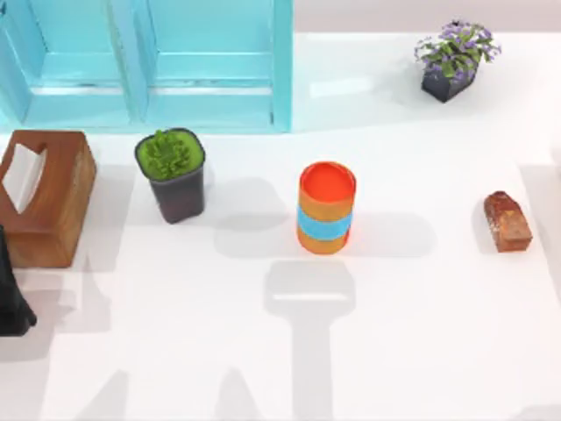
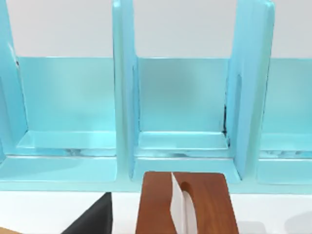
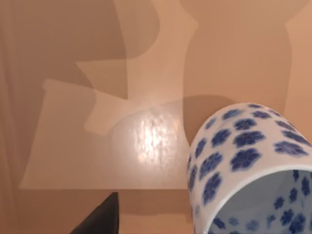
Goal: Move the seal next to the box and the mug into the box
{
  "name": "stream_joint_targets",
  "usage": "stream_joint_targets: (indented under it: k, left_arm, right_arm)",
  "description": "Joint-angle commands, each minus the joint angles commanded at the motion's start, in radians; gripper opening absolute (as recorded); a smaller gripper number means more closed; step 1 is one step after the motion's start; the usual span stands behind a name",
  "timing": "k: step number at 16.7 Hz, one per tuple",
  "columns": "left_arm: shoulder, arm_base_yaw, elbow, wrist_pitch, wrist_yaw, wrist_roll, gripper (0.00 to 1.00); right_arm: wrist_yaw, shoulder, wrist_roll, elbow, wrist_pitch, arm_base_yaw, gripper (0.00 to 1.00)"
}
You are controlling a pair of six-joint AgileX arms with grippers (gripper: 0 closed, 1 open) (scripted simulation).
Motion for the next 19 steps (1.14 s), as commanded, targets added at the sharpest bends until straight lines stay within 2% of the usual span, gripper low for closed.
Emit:
stream_joint_targets:
  k: [7, 11, 16, 19]
  left_arm:
    - [0.0, 0.0, 0.0, 0.0, 0.0, 0.0, 1.0]
    - [0.0, 0.0, 0.0, 0.0, 0.0, 0.0, 1.0]
    - [0.0, 0.0, 0.0, 0.0, 0.0, 0.0, 1.0]
    - [0.0, 0.0, 0.0, 0.0, 0.0, 0.0, 1.0]
  right_arm:
    - [-0.009, -0.038, 0.041, 0.056, -0.054, 0.0, 1.0]
    - [-0.018, -0.083, 0.064, 0.169, -0.179, -0.007, 1.0]
    - [-0.007, -0.079, 0.012, 0.303, -0.364, -0.009, 1.0]
    - [0.0, -0.075, -0.006, 0.333, -0.408, -0.006, 1.0]
